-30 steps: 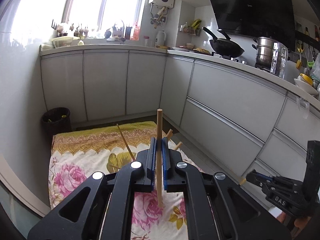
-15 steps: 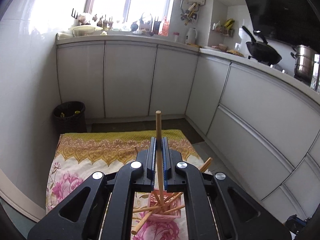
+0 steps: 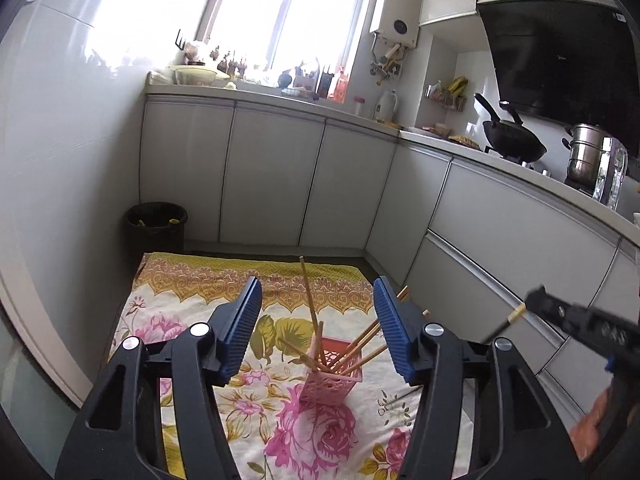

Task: Organize utensils
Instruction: 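Lower chopsticks into the pink holder and open both tools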

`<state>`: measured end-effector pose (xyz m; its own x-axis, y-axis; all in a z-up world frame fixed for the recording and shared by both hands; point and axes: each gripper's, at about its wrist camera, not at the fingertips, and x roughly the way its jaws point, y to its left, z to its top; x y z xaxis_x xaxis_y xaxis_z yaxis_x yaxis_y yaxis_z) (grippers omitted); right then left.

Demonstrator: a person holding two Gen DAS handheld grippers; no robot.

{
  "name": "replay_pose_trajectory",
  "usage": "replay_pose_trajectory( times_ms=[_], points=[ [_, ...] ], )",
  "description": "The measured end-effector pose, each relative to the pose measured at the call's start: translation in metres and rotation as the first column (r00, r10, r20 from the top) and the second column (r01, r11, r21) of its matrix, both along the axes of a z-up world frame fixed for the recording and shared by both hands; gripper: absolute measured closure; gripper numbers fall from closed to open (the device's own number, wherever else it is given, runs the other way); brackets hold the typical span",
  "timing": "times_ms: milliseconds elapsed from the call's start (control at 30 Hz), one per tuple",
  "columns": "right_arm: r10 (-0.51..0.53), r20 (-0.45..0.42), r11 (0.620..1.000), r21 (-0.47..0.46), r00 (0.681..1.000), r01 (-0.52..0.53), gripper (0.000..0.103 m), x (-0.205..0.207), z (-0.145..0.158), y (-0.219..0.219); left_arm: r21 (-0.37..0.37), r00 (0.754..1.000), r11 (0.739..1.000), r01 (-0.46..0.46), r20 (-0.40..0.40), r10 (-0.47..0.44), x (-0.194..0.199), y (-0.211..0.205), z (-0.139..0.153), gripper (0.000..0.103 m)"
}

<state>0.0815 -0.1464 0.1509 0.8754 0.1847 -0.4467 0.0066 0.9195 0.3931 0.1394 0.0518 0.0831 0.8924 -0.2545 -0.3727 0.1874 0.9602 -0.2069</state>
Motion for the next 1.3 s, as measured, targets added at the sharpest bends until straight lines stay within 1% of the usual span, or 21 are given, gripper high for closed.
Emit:
replay_pose_trajectory(
  times_ms=[133, 267, 433, 567, 700, 767, 800, 833, 867, 900, 933, 967, 1000, 1033, 1100, 1167, 1233, 1300],
  points=[
    [-0.016, 0.071, 0.999, -0.032, 0.997, 0.018, 0.096, 0.025, 0.017, 0.018, -0.006, 0.999, 0.999, -0.053, 0.006, 0.053, -0.018, 0.019, 0.006, 0.048],
    [-0.036, 0.064, 0.999, -0.035, 0.997, 0.038, 0.096, 0.057, 0.01, 0.03, -0.026, 0.996, 0.995, -0.093, 0.01, 0.093, -0.024, 0.036, 0.007, 0.048],
    [-0.072, 0.053, 0.995, -0.068, 0.996, 0.076, 0.096, 0.087, -0.018, 0.042, -0.039, 0.994, 0.994, -0.107, -0.024, 0.106, -0.017, 0.048, -0.002, 0.048],
    [-0.077, 0.033, 0.993, -0.093, 0.997, 0.079, 0.096, 0.109, -0.052, 0.05, -0.036, 0.994, 0.994, -0.099, -0.041, 0.097, -0.015, 0.05, -0.005, 0.048],
    [-0.081, -0.003, 0.99, -0.116, 0.997, 0.08, 0.091, 0.122, -0.085, 0.058, -0.035, 0.995, 0.995, -0.091, -0.048, 0.09, -0.015, 0.051, -0.006, 0.048],
    [-0.082, -0.015, 0.992, -0.093, 0.997, 0.08, 0.078, 0.12, -0.092, 0.056, -0.041, 0.995, 0.995, -0.095, -0.046, 0.093, -0.016, 0.052, -0.006, 0.048],
    [-0.084, -0.014, 0.994, -0.078, 0.996, 0.082, 0.06, 0.117, -0.093, 0.053, -0.041, 0.995, 0.995, -0.093, -0.047, 0.091, -0.015, 0.052, -0.005, 0.048],
    [-0.092, -0.005, 0.994, -0.067, 0.996, 0.091, 0.048, 0.113, -0.091, 0.049, -0.042, 0.995, 0.995, -0.093, -0.047, 0.091, -0.014, 0.052, -0.005, 0.048],
    [-0.1, 0.009, 0.993, -0.058, 0.995, 0.1, 0.045, 0.106, -0.088, 0.046, -0.044, 0.995, 0.995, -0.091, -0.047, 0.089, -0.015, 0.052, -0.004, 0.048],
    [-0.104, 0.027, 0.993, -0.048, 0.994, 0.106, 0.04, 0.098, -0.083, 0.042, -0.045, 0.995, 0.995, -0.085, -0.049, 0.083, -0.015, 0.052, -0.004, 0.048],
    [-0.105, 0.043, 0.994, -0.039, 0.994, 0.106, 0.032, 0.089, -0.077, 0.038, -0.046, 0.996, 0.996, -0.076, -0.053, 0.074, -0.015, 0.051, -0.004, 0.048],
    [-0.104, 0.06, 0.994, -0.028, 0.993, 0.106, 0.027, 0.079, -0.071, 0.033, -0.047, 0.996, 0.997, -0.069, -0.053, 0.066, -0.016, 0.05, -0.003, 0.048],
    [-0.109, 0.077, 0.994, -0.014, 0.991, 0.111, 0.017, 0.067, -0.066, 0.028, -0.043, 0.997, 0.997, -0.062, -0.053, 0.06, -0.017, 0.049, -0.003, 0.047],
    [-0.12, 0.098, 0.993, 0.002, 0.988, 0.121, 0.012, 0.052, -0.061, 0.021, -0.034, 0.997, 0.998, -0.049, -0.055, 0.047, -0.018, 0.047, -0.003, 0.047],
    [-0.148, 0.118, 0.989, 0.014, 0.982, 0.147, 0.009, 0.022, -0.055, 0.009, -0.023, 0.998, 0.999, -0.024, -0.06, 0.023, -0.02, 0.042, -0.003, 0.045],
    [-0.154, 0.106, 0.988, 0.01, 0.982, 0.154, 0.007, -0.005, -0.056, -0.003, -0.012, 0.998, 1.0, 0.006, -0.07, -0.006, -0.022, 0.035, -0.003, 0.042],
    [-0.172, 0.052, 0.985, -0.007, 0.984, 0.173, 0.007, -0.031, -0.064, -0.015, 0.009, 0.995, 0.999, 0.049, -0.086, -0.049, -0.025, 0.024, -0.005, 0.039],
    [-0.185, -0.023, 0.983, -0.014, 0.982, 0.185, 0.007, -0.052, -0.078, -0.025, 0.039, 0.986, 0.992, 0.12, -0.124, -0.114, -0.025, 0.007, -0.01, 0.032]
  ],
)
